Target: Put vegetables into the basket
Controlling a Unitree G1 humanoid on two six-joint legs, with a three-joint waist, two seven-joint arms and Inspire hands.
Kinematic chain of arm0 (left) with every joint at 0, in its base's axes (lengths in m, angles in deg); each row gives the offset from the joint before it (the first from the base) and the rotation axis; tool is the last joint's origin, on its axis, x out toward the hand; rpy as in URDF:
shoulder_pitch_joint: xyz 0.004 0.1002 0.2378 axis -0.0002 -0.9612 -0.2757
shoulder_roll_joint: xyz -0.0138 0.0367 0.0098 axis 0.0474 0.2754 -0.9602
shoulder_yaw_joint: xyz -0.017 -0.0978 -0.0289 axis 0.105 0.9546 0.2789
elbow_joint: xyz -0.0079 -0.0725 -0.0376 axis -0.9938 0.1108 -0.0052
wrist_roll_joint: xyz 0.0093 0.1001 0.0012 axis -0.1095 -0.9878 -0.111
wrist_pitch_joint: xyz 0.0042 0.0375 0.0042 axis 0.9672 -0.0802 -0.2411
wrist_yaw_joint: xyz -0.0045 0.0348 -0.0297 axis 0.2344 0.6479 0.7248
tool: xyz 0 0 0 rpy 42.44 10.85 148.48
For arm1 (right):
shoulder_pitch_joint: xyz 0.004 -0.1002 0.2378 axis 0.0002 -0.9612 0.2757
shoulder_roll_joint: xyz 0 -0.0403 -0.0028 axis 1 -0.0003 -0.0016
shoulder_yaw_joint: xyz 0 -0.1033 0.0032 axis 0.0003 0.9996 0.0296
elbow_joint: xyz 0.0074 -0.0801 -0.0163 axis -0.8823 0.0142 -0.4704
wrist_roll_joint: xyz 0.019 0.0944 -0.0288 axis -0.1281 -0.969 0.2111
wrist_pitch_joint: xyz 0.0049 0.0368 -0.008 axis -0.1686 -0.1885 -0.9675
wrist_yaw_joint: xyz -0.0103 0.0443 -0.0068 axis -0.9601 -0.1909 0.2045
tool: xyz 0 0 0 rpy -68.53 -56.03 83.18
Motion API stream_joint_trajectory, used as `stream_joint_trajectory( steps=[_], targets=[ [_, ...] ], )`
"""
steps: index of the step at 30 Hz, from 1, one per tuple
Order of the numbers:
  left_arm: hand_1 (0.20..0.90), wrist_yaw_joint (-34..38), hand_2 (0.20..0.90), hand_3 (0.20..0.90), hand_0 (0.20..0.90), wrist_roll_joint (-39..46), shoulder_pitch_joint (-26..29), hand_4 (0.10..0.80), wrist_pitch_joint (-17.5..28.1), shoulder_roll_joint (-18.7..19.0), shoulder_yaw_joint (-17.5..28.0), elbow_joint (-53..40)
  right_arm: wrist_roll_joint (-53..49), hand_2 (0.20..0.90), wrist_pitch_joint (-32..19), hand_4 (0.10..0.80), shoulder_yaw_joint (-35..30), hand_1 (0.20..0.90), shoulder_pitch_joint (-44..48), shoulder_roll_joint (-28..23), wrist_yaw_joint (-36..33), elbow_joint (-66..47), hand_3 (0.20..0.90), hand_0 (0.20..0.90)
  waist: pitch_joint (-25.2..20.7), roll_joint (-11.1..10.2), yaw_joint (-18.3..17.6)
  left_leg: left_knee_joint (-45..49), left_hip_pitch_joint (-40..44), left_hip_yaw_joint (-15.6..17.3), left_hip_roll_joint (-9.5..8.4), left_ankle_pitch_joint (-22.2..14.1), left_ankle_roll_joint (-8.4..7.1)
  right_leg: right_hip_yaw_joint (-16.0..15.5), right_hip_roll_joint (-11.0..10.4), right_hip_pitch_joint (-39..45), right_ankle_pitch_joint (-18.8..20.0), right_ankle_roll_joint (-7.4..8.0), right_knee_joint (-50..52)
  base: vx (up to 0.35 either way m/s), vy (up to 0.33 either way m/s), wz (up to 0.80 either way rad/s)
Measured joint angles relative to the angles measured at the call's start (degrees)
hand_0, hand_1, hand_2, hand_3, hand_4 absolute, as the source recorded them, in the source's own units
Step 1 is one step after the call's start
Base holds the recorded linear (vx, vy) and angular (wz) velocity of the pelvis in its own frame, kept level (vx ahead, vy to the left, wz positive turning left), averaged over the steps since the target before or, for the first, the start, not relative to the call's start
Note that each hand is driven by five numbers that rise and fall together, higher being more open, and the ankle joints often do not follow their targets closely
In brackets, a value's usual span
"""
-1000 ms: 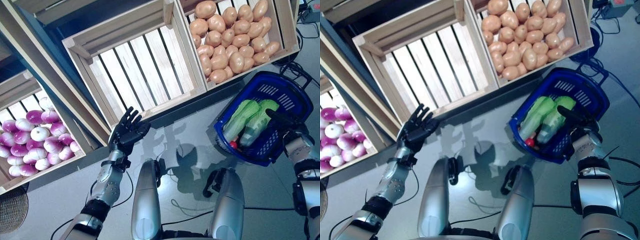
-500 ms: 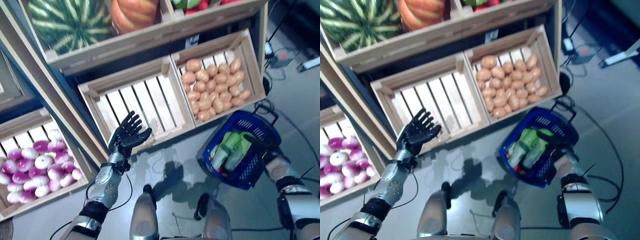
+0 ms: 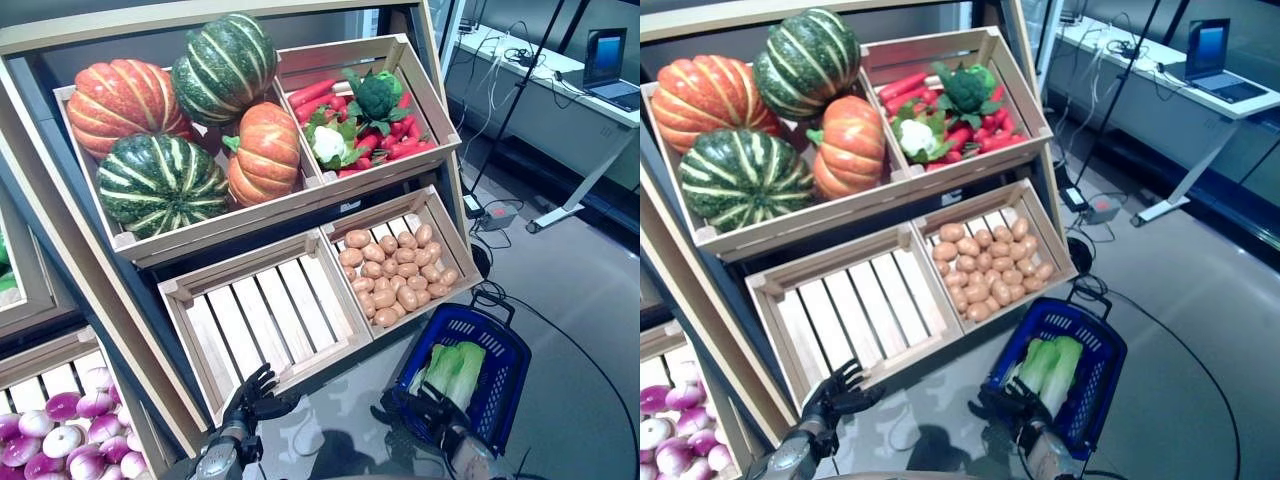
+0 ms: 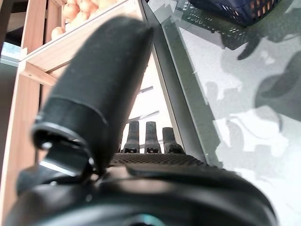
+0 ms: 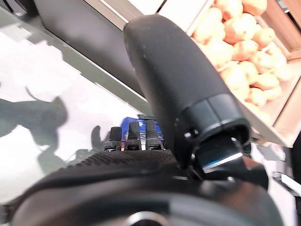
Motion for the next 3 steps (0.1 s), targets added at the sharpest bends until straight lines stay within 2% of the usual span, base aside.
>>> stream_joint_trajectory(
  steps=[3],
  targets=[
    [0.9,1.31,0.9,0.9,0.9,-2.1,-1.61,0.8,1.39,-0.05,0.1,0.19,-3.04,0.9,0.02,0.8,-0.16,0.9,-2.4,0.77,2.56,-0.28,0.9,0.9,-1.15,0.01,-0.49,-0.04,0.37,0.02,0.0,0.04,0.02,0.14,0.04,0.38,0.0,0.0,-0.01,0.0,0.0,0.0]
  ],
)
